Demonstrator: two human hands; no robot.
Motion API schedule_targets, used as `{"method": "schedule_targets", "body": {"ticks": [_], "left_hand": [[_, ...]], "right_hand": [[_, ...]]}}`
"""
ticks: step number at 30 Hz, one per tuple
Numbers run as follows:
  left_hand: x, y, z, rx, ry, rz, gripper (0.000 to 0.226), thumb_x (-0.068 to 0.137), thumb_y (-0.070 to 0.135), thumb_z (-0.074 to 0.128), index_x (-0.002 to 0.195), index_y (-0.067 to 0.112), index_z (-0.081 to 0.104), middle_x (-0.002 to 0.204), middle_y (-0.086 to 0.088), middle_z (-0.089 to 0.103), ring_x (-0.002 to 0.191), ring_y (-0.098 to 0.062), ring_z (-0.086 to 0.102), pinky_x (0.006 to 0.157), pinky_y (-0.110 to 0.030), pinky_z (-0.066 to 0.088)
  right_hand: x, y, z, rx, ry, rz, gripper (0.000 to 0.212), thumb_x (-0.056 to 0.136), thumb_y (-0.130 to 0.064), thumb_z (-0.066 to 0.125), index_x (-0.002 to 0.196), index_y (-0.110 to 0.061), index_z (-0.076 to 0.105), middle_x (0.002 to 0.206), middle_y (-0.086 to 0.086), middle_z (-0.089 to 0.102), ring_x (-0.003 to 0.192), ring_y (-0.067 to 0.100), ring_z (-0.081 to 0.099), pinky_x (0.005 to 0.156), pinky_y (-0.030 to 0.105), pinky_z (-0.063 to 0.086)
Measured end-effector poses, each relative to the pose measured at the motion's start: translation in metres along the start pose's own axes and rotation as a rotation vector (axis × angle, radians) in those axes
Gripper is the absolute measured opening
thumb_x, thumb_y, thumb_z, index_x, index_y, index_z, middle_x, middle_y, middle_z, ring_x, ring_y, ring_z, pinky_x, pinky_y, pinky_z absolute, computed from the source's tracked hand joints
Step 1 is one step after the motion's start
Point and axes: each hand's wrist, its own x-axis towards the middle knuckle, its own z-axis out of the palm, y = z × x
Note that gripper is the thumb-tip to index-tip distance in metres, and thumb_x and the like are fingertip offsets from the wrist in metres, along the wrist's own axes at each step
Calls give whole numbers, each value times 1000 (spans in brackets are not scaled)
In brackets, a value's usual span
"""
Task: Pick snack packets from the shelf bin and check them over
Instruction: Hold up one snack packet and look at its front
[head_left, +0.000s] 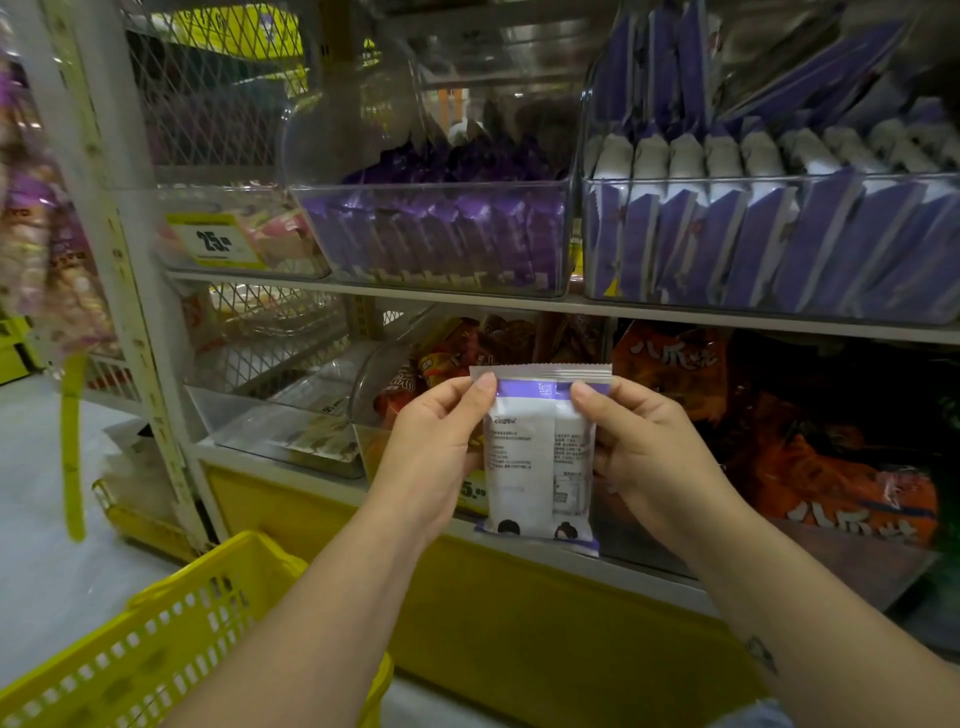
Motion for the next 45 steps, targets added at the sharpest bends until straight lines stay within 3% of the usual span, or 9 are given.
{"method": "schedule_targets", "body": {"ticks": [6, 10, 17, 23, 30, 33, 36, 39, 45], "left_hand": [[-1, 2, 2, -41, 109, -60, 34, 99, 41, 47, 99, 18, 72, 97, -6, 76, 93, -22, 72, 83, -38, 54], [-5, 2, 4, 403, 327, 261, 8, 92, 34, 63, 95, 36, 56, 88, 8, 64, 80, -2, 61, 70, -27, 54], [-18, 0, 21, 724, 113, 327, 24, 82, 47, 68, 90, 33, 51, 98, 13, 53, 91, 2, 53, 73, -8, 42], [-15, 4, 14, 734, 116, 407, 12, 89, 33, 66, 86, 26, 58, 91, 6, 64, 80, -4, 63, 66, -23, 53], [-14, 1, 14, 734, 73, 437, 7, 91, 26, 63, 86, 28, 59, 78, 5, 66, 64, -10, 65, 53, -21, 50], [-9, 3, 9, 685, 131, 397, 9, 88, 29, 66, 81, 29, 61, 70, 10, 68, 57, -2, 63, 48, -14, 44], [-2, 7, -2, 588, 181, 314, 9, 81, 38, 64, 76, 30, 63, 71, 12, 70, 65, -8, 67, 64, -35, 58], [2, 8, -7, 450, 153, 233, 15, 74, 48, 62, 76, 33, 66, 77, 2, 73, 75, -21, 72, 73, -52, 59], [-1, -1, 2, 381, -8, 238, 21, 73, 50, 64, 92, 53, 58, 95, 19, 67, 89, -10, 70, 75, -43, 61]], "right_hand": [[-3, 0, 6, -118, -56, -24, 32, 83, -41, 55, 87, -20, 78, 95, 8, 76, 90, 20, 72, 72, 27, 59], [-7, 0, 9, -280, 126, -139, 29, 92, -36, 55, 78, -22, 76, 76, 7, 75, 70, 16, 72, 53, 15, 51], [-12, 0, 16, -420, 239, -339, 44, 95, -32, 53, 77, 7, 66, 80, 37, 59, 79, 48, 58, 69, 39, 56], [-14, -4, 22, -467, 151, -358, 24, 94, -27, 55, 81, -34, 74, 77, -10, 75, 78, 8, 71, 72, 25, 58], [-14, -7, 24, -447, 148, -340, 22, 94, -30, 57, 83, -26, 76, 79, 1, 75, 79, 18, 71, 67, 32, 56], [-10, -7, 17, -431, -22, -201, 34, 85, -48, 60, 110, -28, 71, 101, -7, 74, 96, 7, 69, 80, 28, 53], [-8, -4, 9, -441, -245, 6, 59, 80, -51, 68, 135, -37, 50, 125, -13, 64, 111, 3, 62, 91, 28, 50], [-9, -4, 8, -338, -316, 95, 44, 86, -46, 63, 129, -35, 56, 114, -9, 69, 99, 8, 67, 76, 22, 52], [-8, -5, 12, -288, -235, 38, 30, 92, -43, 49, 117, -34, 62, 102, -6, 74, 87, 11, 70, 66, 23, 55]]}}
